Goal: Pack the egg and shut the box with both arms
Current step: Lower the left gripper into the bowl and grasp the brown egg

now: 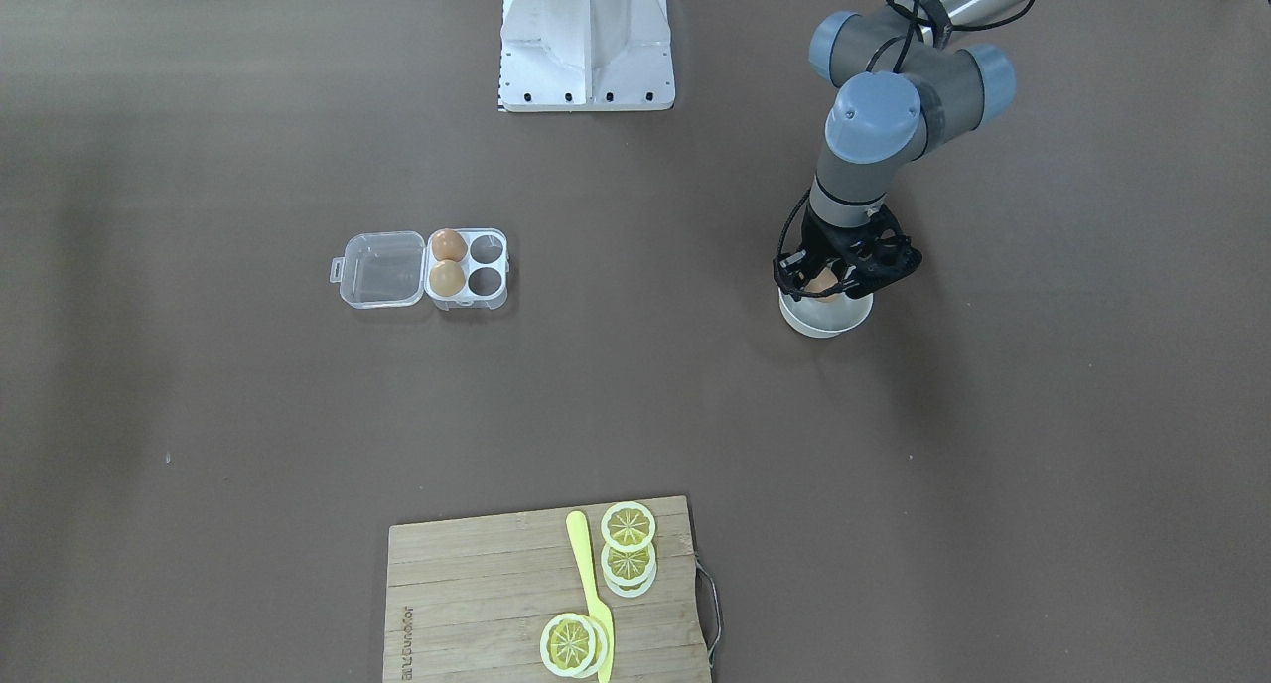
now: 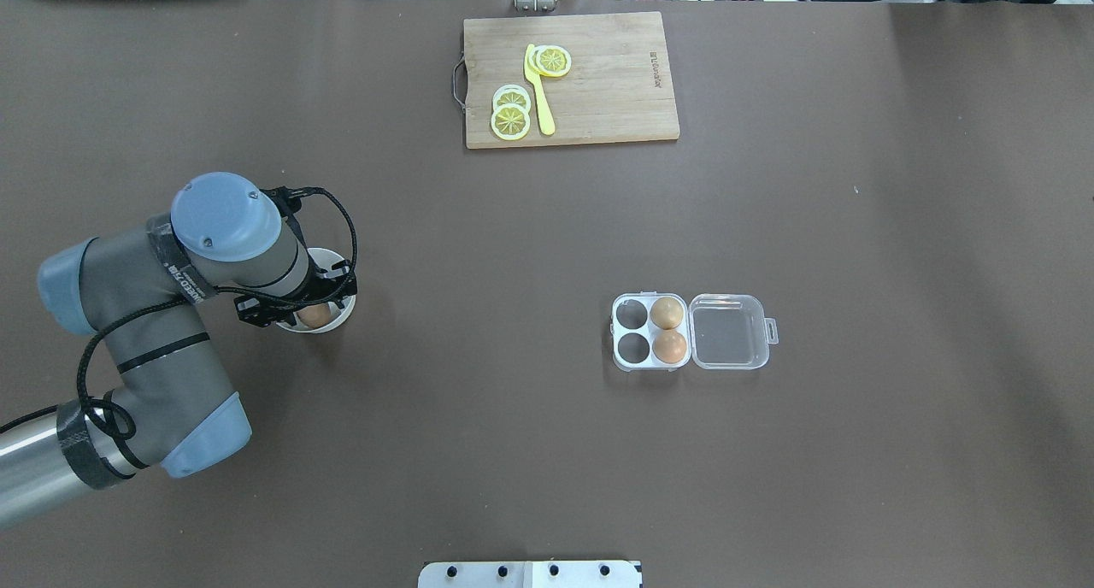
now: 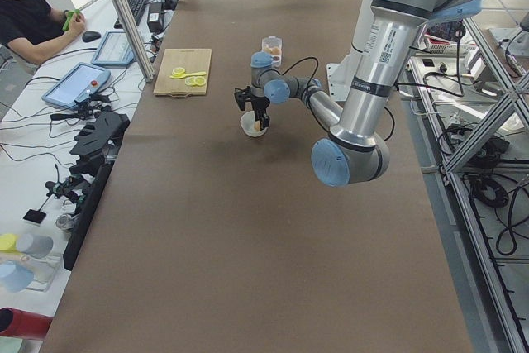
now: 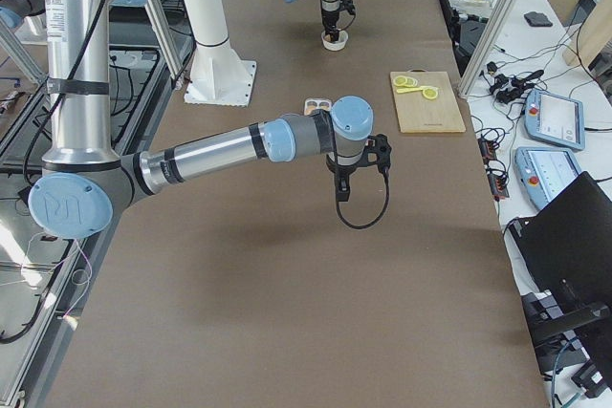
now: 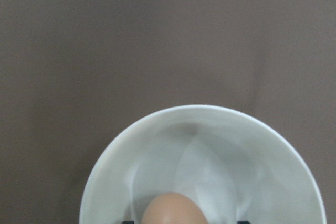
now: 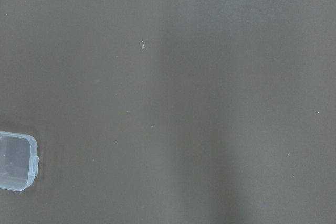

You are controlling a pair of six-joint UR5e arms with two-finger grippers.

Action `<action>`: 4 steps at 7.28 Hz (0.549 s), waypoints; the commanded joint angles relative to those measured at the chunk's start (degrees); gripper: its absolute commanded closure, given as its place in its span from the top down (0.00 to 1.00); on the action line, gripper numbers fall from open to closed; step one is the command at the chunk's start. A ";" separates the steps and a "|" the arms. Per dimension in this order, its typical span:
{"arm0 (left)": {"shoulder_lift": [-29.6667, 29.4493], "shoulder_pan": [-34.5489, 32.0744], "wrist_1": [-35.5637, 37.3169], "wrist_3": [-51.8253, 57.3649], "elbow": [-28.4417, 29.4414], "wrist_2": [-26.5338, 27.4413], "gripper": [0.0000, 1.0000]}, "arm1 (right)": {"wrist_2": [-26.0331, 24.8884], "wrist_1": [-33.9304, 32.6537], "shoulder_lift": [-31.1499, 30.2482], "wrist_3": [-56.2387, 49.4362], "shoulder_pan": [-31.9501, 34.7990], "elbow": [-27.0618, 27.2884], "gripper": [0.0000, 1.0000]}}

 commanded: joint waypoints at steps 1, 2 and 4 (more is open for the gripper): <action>0.00 0.07 -0.01 0.09 0.03 -0.15 0.66 | -0.07 0.00 0.08 -0.05 0.00 0.07 1.00; 0.00 0.15 -0.01 0.09 0.03 -0.15 0.61 | -0.07 0.00 0.08 -0.05 0.00 0.15 1.00; 0.00 0.15 -0.01 0.09 -0.15 -0.15 0.54 | -0.25 -0.09 0.08 0.04 0.00 1.03 1.00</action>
